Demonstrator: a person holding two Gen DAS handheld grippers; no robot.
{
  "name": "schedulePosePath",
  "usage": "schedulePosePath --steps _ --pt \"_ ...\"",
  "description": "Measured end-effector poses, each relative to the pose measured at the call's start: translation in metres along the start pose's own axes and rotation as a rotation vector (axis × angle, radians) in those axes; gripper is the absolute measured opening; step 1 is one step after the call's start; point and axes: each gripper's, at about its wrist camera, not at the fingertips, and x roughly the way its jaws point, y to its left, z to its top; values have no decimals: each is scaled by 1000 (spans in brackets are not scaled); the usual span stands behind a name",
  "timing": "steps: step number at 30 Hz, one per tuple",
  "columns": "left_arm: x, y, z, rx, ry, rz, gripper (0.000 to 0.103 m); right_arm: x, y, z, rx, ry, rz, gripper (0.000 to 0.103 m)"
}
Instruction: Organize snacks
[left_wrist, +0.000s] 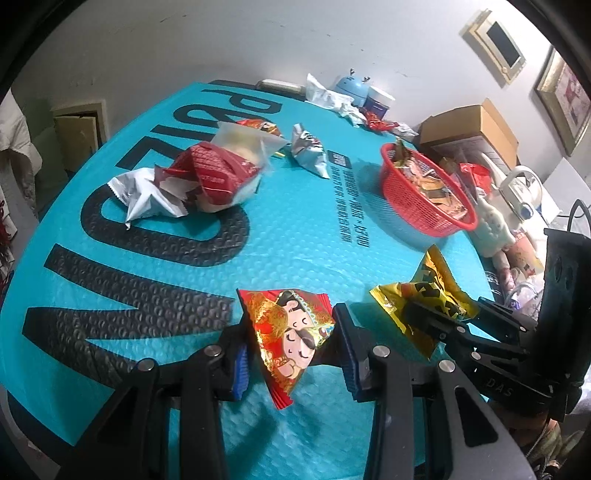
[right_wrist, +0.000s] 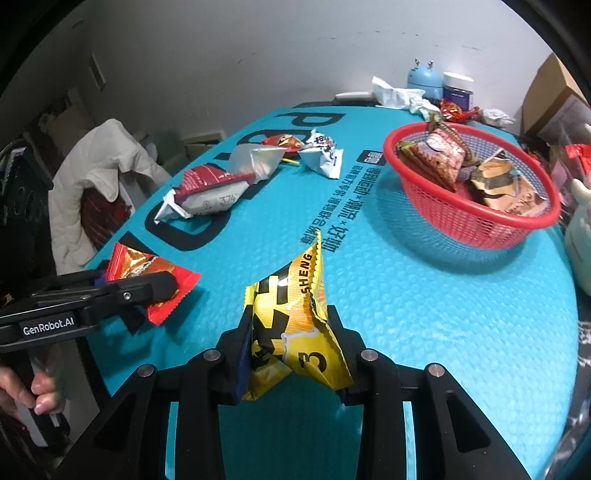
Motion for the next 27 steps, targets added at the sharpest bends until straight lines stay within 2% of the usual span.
schedulePosePath --steps 9,19,27 --pt "-12 -28 -11 67 -20 -40 39 -33 -4 -18 30 -49 -18 34" --pt "-17 -68 -16 163 -21 -128 39 -74 -11 -33 53 -110 -77 34" --pt "-24 -100 -6 245 -45 -206 39 -103 -22 -31 72 -155 -124 34"
